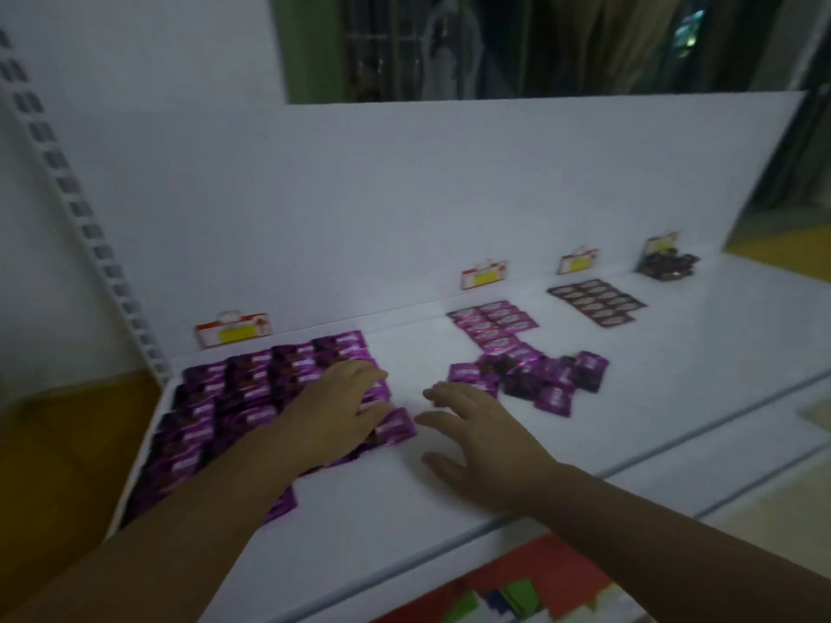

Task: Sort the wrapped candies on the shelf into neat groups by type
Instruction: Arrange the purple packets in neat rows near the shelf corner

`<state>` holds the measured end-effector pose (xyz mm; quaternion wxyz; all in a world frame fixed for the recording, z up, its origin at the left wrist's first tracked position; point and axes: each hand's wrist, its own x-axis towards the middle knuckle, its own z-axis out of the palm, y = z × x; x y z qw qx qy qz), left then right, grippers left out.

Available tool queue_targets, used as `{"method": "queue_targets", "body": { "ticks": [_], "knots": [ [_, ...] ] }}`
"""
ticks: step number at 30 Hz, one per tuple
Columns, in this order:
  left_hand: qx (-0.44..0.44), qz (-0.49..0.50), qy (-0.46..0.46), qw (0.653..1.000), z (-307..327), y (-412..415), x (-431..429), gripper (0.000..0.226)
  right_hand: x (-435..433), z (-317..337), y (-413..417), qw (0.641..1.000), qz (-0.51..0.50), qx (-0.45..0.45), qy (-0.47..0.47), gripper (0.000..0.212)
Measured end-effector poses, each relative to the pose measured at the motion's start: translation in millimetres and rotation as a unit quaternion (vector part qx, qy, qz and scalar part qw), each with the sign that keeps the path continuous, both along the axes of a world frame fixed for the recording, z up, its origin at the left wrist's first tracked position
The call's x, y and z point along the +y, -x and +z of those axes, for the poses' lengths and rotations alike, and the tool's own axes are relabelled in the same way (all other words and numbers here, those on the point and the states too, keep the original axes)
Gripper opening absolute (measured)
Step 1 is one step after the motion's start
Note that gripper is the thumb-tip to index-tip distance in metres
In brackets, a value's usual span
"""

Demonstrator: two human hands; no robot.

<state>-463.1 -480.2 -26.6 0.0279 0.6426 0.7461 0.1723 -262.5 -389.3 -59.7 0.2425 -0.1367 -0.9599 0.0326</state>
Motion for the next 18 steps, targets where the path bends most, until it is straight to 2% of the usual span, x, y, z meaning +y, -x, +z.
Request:
{"method": "queue_targets", "body": {
  "ticks": [7,12,15,18],
  "knots": [
    [-0.051,-0.062,-0.024,0.997,-7,-57,53,0.053,46,-2,-79,0.995,-0.087,0.052,0.024,0.021],
    [-0.069,-0.068,-0.031,0.995,-16,-91,78,0.05,97,-5,-123,0.969,-0.193,0.124,0.087,0.024],
    [-0.06,-0.057,-0.068,0.994,-21,-112,94,0.044,132,-6,-136,0.947,-0.271,0.064,0.161,0.034],
    [-0.063,-0.044,-0.093,0.993,-21,-136,112,0.036,152,-7,-133,0.942,-0.276,0.004,0.193,0.056]
  ]
}}
